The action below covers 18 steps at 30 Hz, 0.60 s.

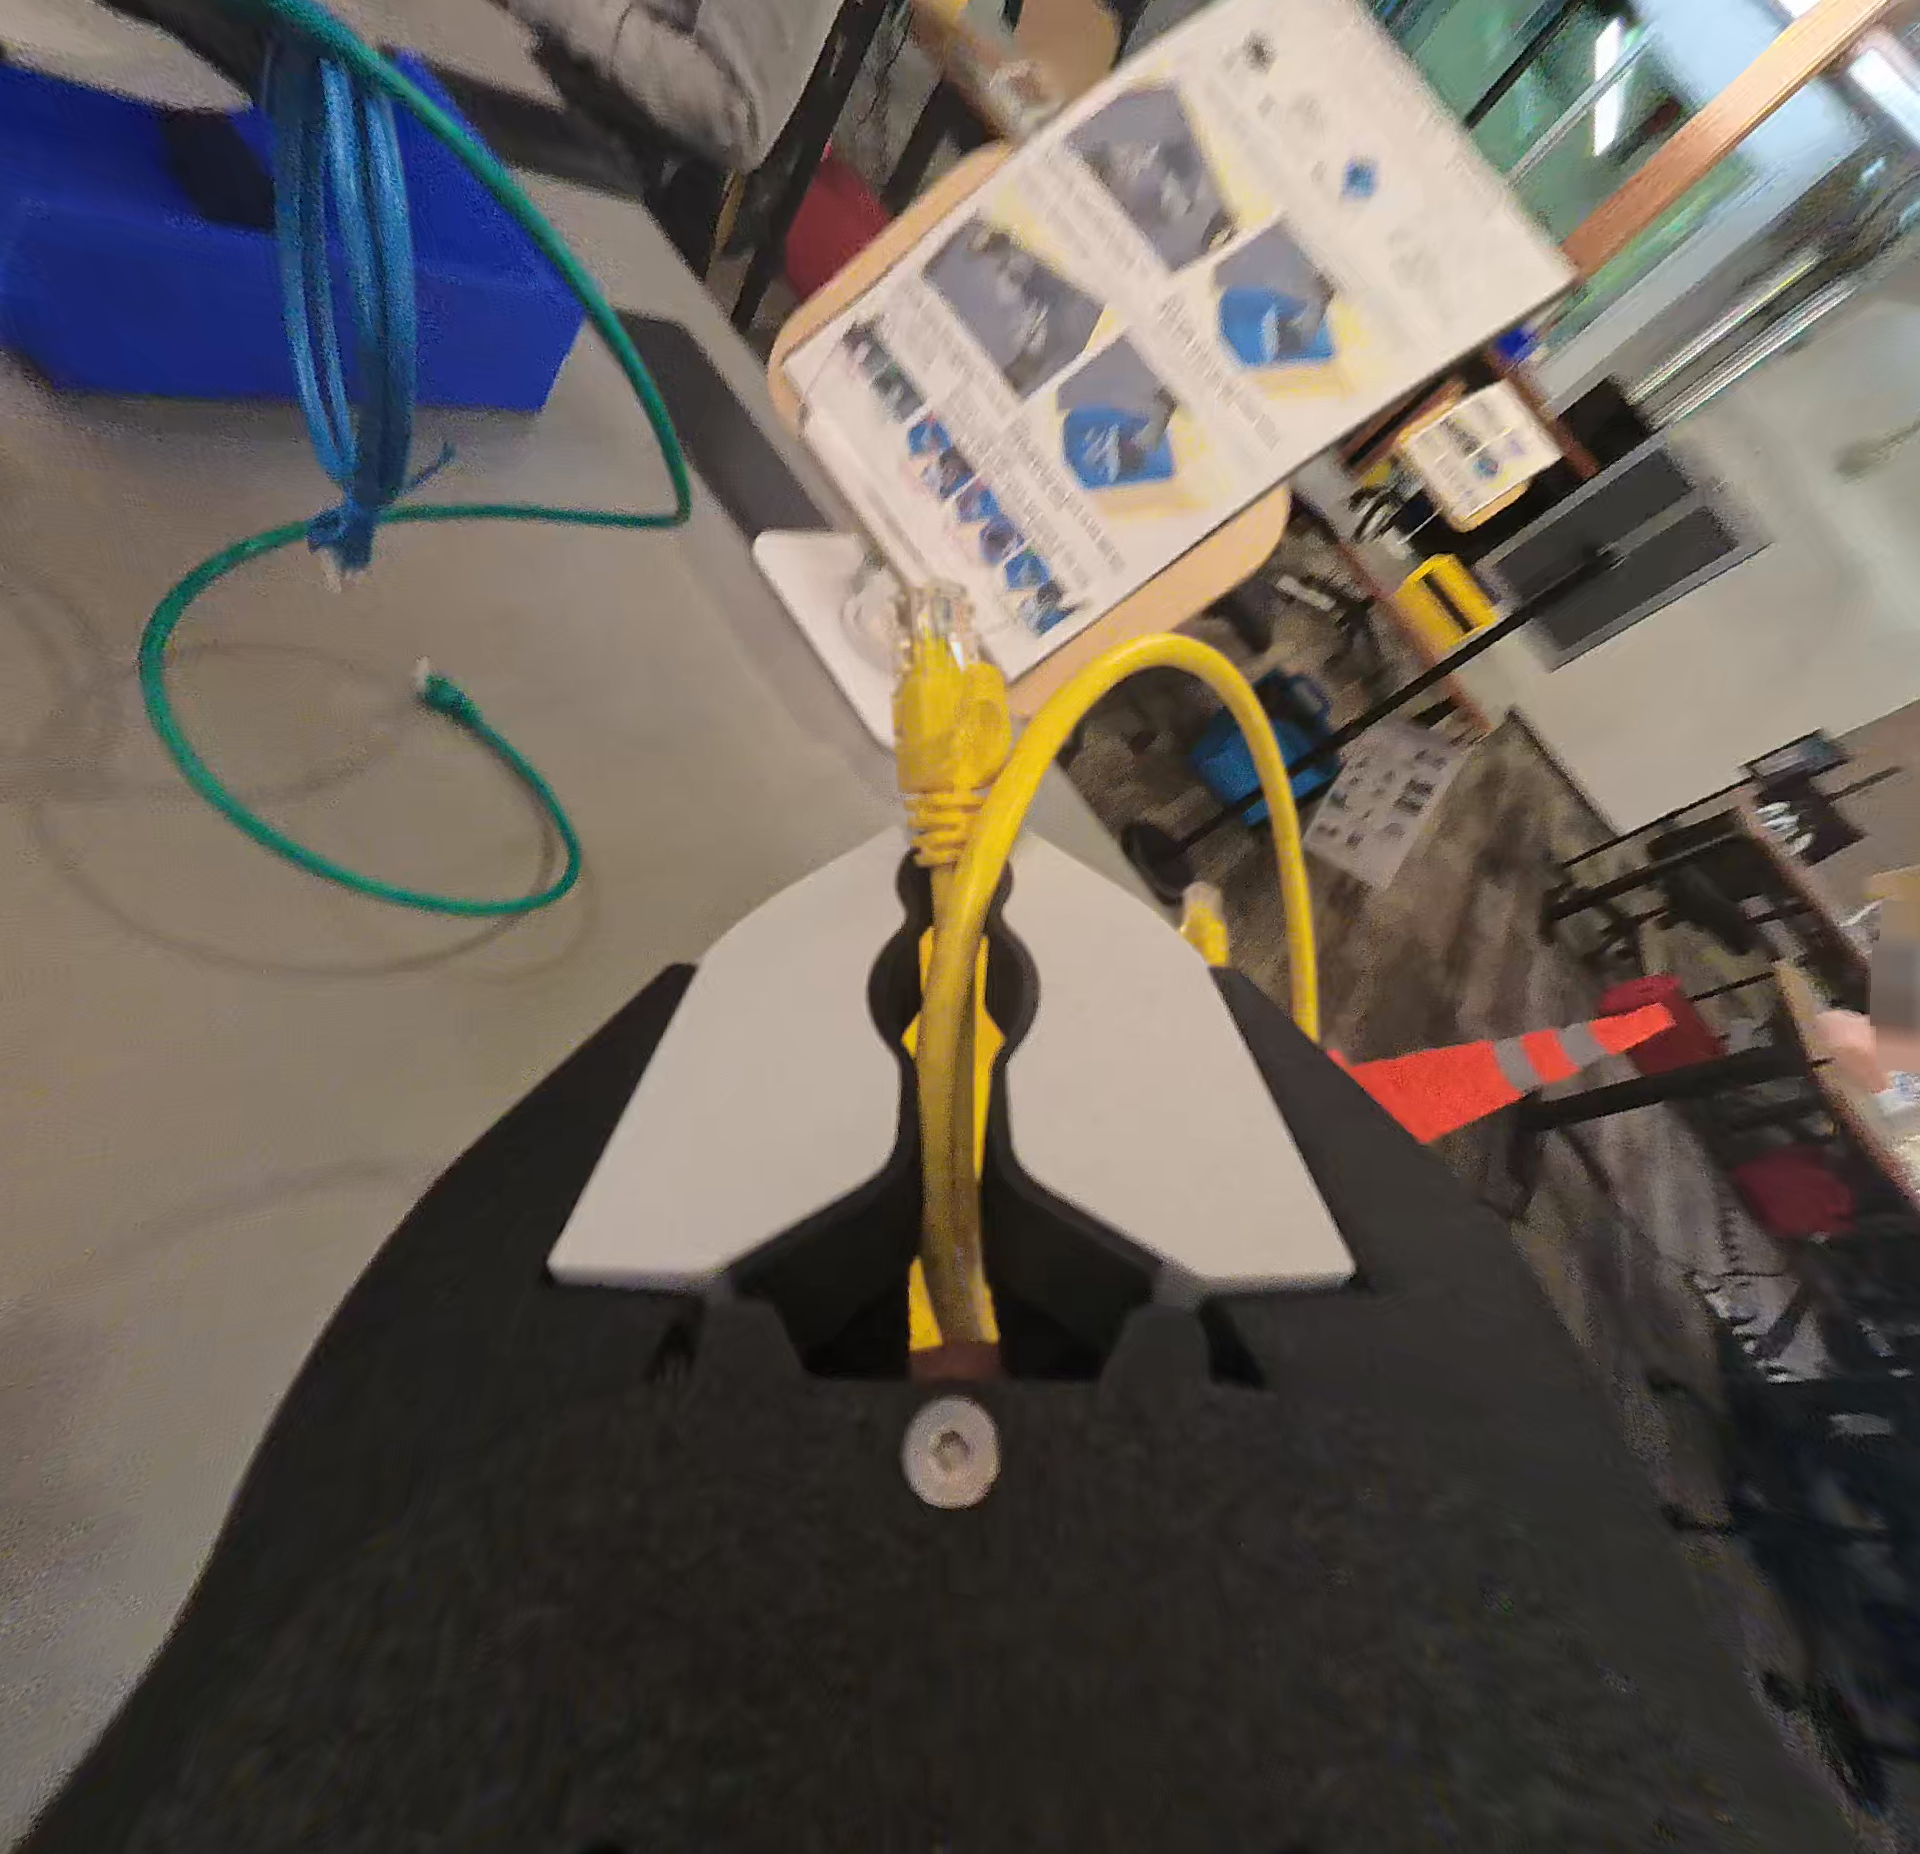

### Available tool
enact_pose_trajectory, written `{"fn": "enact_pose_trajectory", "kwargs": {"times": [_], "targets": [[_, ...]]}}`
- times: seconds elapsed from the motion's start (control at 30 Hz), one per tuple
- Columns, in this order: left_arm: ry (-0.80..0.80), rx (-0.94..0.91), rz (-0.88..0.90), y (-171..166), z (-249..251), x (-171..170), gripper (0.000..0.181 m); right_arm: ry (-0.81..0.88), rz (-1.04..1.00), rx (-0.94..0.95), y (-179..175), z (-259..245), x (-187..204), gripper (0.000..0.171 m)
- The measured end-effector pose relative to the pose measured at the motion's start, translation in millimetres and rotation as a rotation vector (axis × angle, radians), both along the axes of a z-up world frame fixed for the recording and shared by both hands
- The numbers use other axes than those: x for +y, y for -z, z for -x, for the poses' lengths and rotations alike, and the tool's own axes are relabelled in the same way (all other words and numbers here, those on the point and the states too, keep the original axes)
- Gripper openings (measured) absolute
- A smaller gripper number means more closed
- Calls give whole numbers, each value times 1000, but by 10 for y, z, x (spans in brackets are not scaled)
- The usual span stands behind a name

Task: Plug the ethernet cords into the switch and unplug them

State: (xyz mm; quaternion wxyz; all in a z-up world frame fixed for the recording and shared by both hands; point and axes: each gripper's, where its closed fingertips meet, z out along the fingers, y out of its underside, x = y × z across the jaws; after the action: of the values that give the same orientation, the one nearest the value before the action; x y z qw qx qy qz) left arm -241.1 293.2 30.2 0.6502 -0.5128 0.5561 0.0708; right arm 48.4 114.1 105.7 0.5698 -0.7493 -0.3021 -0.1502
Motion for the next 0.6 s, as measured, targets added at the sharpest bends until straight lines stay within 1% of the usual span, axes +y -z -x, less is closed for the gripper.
{"fn": "enact_pose_trajectory", "kwargs": {"times": [0.1, 0.23, 0.33, 0.37, 0.43, 0.5, 0.57, 0.6], "targets": [[-7, 27, -18, 88, 3, -17, 29, -14, 114, 21, 481, -76, -61, 7], [8, 29, -9, 129, -21, -41, 29, -78, 287, 67, 1307, -68, -92, 7], [16, 28, 3, 147, -41, -50, 30, -61, 449, 92, 1959, -257, -17, 7], [19, 28, 5, 154, -48, -55, 29, -45, 494, 84, 2121, -316, 10, 7], [23, 33, 8, 173, -58, -65, 30, -32, 550, 57, 2308, -367, 84, 7], [25, 41, 10, 200, -73, -69, 29, -67, 587, 31, 2391, -307, 159, 9], [28, 52, 17, 240, -93, -72, 29, -95, 693, 14, 2541, -265, 164, 11], [30, 57, 18, 259, -99, -77, 29, -99, 765, 12, 2632, -262, 145, 16]]}}
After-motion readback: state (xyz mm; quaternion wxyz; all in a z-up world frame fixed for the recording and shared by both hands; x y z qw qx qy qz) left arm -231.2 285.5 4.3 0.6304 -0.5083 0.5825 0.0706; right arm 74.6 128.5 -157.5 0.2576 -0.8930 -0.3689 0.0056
